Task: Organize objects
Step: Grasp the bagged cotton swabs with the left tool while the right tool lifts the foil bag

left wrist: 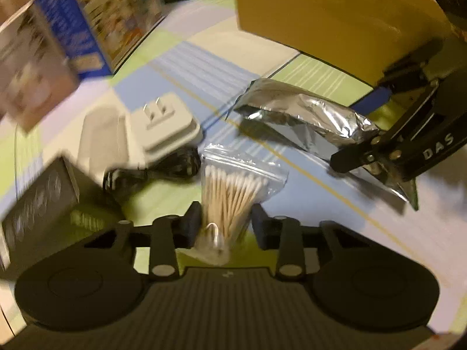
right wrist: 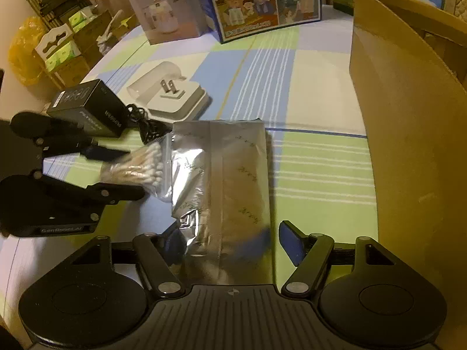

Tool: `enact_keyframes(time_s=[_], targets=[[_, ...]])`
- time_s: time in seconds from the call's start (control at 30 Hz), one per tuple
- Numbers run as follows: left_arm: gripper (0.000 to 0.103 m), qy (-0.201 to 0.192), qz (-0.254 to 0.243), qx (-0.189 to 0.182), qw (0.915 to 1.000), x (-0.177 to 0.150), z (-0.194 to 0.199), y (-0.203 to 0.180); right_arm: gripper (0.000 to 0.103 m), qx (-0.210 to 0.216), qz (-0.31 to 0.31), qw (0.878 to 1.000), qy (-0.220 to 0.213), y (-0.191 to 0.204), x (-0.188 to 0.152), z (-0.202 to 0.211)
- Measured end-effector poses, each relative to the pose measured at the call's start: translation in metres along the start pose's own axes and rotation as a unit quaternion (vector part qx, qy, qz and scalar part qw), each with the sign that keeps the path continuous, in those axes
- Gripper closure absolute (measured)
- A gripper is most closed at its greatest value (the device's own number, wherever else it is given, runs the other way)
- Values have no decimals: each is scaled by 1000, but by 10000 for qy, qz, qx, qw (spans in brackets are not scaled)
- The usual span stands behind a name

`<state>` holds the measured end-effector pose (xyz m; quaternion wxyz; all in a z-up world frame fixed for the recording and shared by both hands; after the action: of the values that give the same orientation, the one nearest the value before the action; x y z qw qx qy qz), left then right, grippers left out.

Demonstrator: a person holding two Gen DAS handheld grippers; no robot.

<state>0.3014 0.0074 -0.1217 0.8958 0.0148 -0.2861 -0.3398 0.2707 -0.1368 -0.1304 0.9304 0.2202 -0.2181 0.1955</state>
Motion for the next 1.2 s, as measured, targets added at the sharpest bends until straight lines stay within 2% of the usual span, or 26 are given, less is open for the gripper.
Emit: enact_keyframes(time_s=[0.17,0.23,0.27,0.33,0.47,0.7,0.8,0.9,0.93,1.07,1.2], targets=[[74,278,1103,51,9935,-26,26,-14,41,0,72,9999,121,8,-12,6],[73,220,1307,65,9912,-34,34,-20,41,62,43,9999,132,9,-18,9],[72,151,1357,115,9906,-37,37,-23,40,79,44,9999,129,10,-20,10],[61,45,1379,244,9901,-40,38,-27,40,95,83,9999,85,10,-21,12],[60,-75,1296,447,9905,-38,34,-31,31,-81,300,9994,-126,10,-17,14],[61,-12,1508,308,9881,-37,27,-26,30,-116,534,9985,91,11,-10,-4],[70,-8,1558,288,9874,-38,28,-26,31,-203,764,9967,164,15,-10,-8],[75,29,1626,290,9863,-38,28,-24,45,-487,1044,9931,227,19,-11,-9],[77,39,1643,289,9860,-38,28,-23,54,-496,1043,9931,213,19,-11,-8],[80,75,1696,328,9849,-38,29,-24,60,-552,1037,9929,204,20,-11,-7],[82,97,1982,312,9796,-41,33,-26,64,-431,844,9954,105,20,-15,1]])
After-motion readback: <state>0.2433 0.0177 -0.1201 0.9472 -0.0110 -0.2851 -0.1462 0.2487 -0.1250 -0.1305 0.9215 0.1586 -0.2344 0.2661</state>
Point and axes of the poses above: each gripper's, at about its wrist camera, not at the fingertips, and z roughly against the way its jaws point, y to its left, x to its top, the point moved 3 cm from there along -z, roughly the way its jaws point, and after that the axes turned 8 degrees about x, right-handed, at the moved point
